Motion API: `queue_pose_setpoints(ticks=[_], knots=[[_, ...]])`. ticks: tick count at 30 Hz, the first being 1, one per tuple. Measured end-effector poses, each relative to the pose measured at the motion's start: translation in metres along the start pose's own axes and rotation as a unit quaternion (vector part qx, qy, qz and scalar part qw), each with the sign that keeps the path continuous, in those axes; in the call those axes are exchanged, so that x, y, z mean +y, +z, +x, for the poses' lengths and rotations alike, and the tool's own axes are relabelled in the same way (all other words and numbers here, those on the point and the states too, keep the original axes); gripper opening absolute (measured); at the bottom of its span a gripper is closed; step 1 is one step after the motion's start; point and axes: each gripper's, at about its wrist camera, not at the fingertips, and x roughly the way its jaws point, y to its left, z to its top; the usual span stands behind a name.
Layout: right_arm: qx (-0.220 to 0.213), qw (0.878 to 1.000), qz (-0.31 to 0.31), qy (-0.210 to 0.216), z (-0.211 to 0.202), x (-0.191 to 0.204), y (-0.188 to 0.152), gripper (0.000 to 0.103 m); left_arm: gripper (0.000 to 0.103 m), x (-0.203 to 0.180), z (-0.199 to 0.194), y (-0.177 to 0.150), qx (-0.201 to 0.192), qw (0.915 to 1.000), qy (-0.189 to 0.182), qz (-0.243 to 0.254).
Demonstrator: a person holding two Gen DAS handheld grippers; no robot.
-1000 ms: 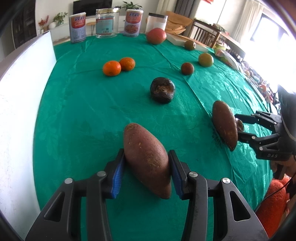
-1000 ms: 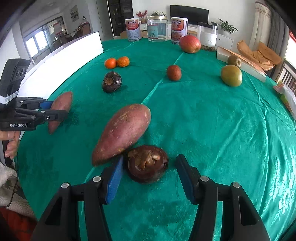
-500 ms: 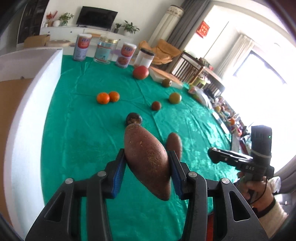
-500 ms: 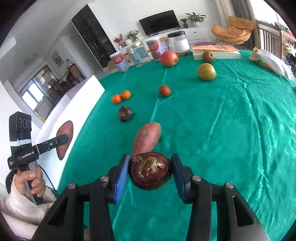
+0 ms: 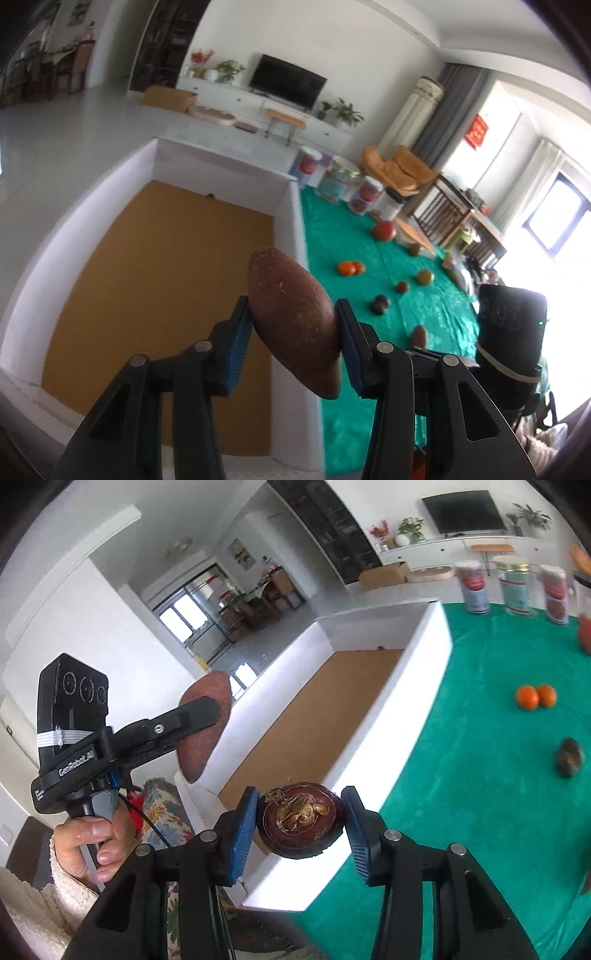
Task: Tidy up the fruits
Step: 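Carry both fruits over the white box and open both grippers to drop them, then move the left gripper back over the cloth toward another dark round fruit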
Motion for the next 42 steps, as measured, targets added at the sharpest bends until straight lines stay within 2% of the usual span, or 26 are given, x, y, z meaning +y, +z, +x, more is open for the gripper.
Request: queue_pose_setpoints(ticks=[4,8,10,11,12,14,15,20,22,24,25,26,28,29,30,31,33,36,38,39,42], knots=[[0.033,0.999,-0.021,-0.012,0.058,0.022,0.010,0.046,0.046,0.050,0.023,-0.011,0.021,0.9966,0.073,-0.032],[0.047,0.997,-0.047,-0.042,0.092,0.033,0.014,0.047,0.047,0.076,0.042,-0.025,0.039,0.9904,0.119,-0.059],[0.041,0.996,-0.050,-0.060,0.095,0.033,0.013,0.059,0.055,0.081,0.046,-0.028,0.037,0.9878,0.134,-0.069],[0.033,0.996,-0.045,-0.067,0.092,0.031,0.013,0.080,0.067,0.084,0.042,-0.029,0.033,0.9876,0.136,-0.070],[0.017,0.997,-0.040,-0.061,0.085,0.028,0.012,0.084,0.078,0.082,0.041,-0.029,0.026,0.9877,0.138,-0.068],[-0.006,0.997,-0.032,-0.076,0.063,0.015,0.012,0.087,0.085,0.071,0.038,-0.027,0.009,0.9888,0.139,-0.052],[-0.018,0.994,-0.032,-0.099,0.052,0.012,0.010,0.095,0.087,0.062,0.038,-0.026,0.004,0.9897,0.137,-0.041],[-0.084,0.983,-0.004,-0.166,-0.037,-0.030,-0.023,0.100,0.090,-0.004,0.038,-0.025,-0.009,0.9955,0.091,0.025],[-0.096,0.972,0.027,-0.214,-0.079,-0.056,-0.043,0.102,0.093,-0.041,0.042,-0.028,-0.008,0.9963,0.060,0.061],[-0.101,0.951,0.064,-0.285,-0.118,-0.089,-0.072,0.102,0.096,-0.081,0.050,-0.037,0.004,0.9950,0.021,0.097],[-0.102,0.933,0.078,-0.335,-0.141,-0.104,-0.086,0.103,0.096,-0.100,0.055,-0.043,0.012,0.9934,-0.001,0.114],[-0.101,0.910,0.087,-0.393,-0.161,-0.119,-0.103,0.103,0.097,-0.120,0.063,-0.049,0.023,0.9911,-0.023,0.129],[-0.086,0.853,0.116,-0.502,-0.200,-0.153,-0.129,0.103,0.098,-0.153,0.083,-0.066,0.055,0.9857,-0.058,0.148],[-0.078,0.831,0.135,-0.534,-0.216,-0.172,-0.141,0.103,0.098,-0.168,0.097,-0.074,0.076,0.9826,-0.074,0.152],[-0.067,0.818,0.157,-0.549,-0.232,-0.193,-0.152,0.103,0.097,-0.181,0.110,-0.082,0.091,0.9794,-0.085,0.159],[-0.057,0.815,0.194,-0.543,-0.248,-0.214,-0.161,0.103,0.097,-0.193,0.124,-0.090,0.102,0.9766,-0.089,0.167],[-0.058,0.823,0.278,-0.492,-0.279,-0.247,-0.175,0.103,0.097,-0.211,0.156,-0.103,0.117,0.9714,-0.074,0.193],[-0.058,0.821,0.309,-0.477,-0.301,-0.269,-0.187,0.103,0.097,-0.217,0.193,-0.118,0.129,0.9659,-0.014,0.224],[-0.063,0.830,0.296,-0.469,-0.301,-0.275,-0.189,0.103,0.097,-0.210,0.214,-0.121,0.134,0.9666,0.010,0.218],[-0.060,0.830,0.274,-0.482,-0.300,-0.276,-0.184,0.103,0.097,-0.205,0.223,-0.122,0.134,0.9675,0.016,0.214],[-0.045,0.818,0.201,-0.537,-0.285,-0.282,-0.176,0.103,0.097,-0.196,0.243,-0.124,0.131,0.9665,0.049,0.215]])
